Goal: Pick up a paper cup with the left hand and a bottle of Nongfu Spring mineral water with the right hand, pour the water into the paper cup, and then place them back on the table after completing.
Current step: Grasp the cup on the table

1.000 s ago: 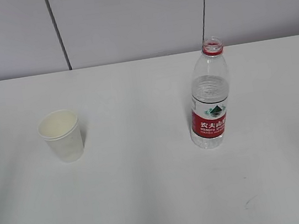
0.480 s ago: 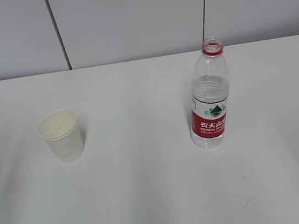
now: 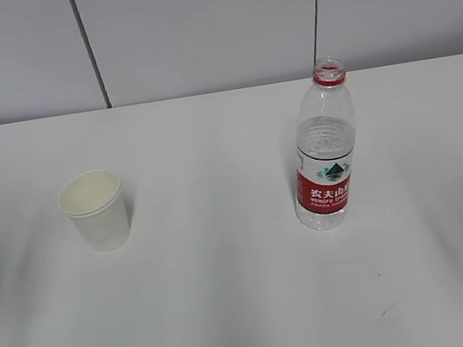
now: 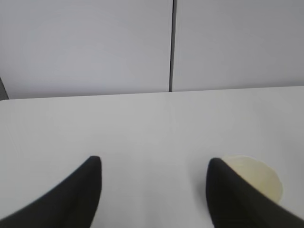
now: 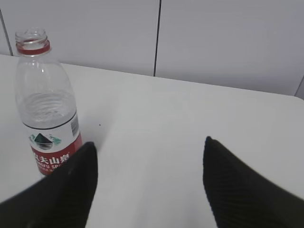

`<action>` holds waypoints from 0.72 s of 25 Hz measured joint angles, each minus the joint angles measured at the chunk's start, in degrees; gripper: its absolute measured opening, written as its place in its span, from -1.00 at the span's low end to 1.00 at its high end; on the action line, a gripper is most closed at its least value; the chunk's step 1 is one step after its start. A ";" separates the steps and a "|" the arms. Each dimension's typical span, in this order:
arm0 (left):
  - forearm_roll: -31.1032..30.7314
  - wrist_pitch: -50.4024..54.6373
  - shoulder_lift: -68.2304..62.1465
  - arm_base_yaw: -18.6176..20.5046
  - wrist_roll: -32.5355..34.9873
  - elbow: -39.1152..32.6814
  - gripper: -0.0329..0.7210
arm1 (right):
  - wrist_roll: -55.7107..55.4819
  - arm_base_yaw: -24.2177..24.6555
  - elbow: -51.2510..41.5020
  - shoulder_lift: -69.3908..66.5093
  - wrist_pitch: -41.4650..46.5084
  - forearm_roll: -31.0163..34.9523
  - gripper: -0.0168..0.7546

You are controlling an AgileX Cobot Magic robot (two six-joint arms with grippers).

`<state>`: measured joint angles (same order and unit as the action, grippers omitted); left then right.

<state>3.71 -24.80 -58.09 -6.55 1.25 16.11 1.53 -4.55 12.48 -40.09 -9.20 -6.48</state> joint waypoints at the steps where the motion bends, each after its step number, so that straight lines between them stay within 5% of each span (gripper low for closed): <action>1: 0.00 -1.72 -1.31 0.00 0.00 0.00 0.24 | -0.44 0.00 0.00 -2.68 -2.27 0.00 0.38; 6: 0.00 -6.27 -8.21 0.00 0.00 0.00 0.24 | -2.62 0.00 0.00 -15.35 -12.47 -0.95 0.38; 11: -0.56 -13.82 -15.05 -2.23 0.00 0.06 0.24 | -2.86 0.00 0.00 -25.11 -23.58 -9.52 0.38; 18: -7.08 -19.12 -24.80 -5.42 0.00 0.06 0.23 | -2.86 0.00 0.00 -31.35 -29.63 -13.10 0.38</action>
<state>-3.37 -43.92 -82.89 -11.97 1.25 16.17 -1.33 -4.55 12.48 -71.44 -38.83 -19.58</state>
